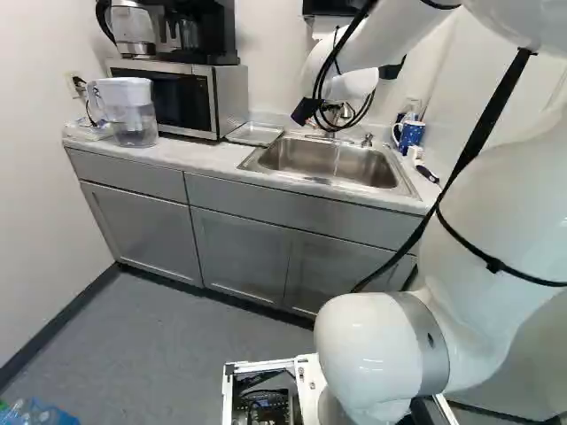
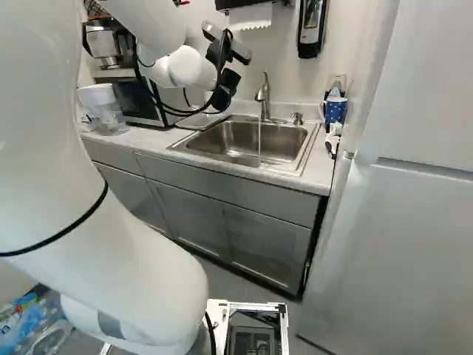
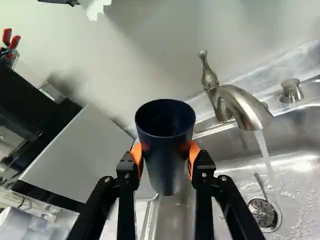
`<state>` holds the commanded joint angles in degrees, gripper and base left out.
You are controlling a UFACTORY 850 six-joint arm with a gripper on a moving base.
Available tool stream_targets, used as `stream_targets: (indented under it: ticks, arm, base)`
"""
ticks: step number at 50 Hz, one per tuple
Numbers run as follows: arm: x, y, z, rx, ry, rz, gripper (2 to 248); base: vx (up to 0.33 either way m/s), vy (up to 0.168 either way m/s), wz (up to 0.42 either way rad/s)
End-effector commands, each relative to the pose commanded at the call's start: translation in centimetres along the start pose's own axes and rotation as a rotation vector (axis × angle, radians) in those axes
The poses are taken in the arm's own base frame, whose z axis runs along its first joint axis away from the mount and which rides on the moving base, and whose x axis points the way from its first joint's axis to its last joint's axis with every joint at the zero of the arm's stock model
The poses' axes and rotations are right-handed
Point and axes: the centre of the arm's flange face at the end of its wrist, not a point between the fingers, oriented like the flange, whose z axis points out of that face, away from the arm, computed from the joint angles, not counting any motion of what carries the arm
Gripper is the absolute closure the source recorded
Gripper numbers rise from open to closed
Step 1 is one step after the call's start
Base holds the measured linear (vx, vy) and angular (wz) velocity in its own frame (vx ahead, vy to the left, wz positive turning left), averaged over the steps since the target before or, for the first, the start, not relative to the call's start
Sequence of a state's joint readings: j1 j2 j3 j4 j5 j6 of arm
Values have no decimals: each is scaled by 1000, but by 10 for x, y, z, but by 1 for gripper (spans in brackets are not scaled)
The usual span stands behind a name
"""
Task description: Rinse the cup and place it in the tray
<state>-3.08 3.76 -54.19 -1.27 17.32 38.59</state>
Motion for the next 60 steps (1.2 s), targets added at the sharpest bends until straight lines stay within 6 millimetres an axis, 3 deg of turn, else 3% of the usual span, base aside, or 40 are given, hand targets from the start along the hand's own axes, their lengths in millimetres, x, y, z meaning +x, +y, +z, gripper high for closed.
stream_targets:
  ticks: [60]
  arm:
    - [0, 0, 0, 0, 0, 631, 139]
  base:
    - [0, 0, 0]
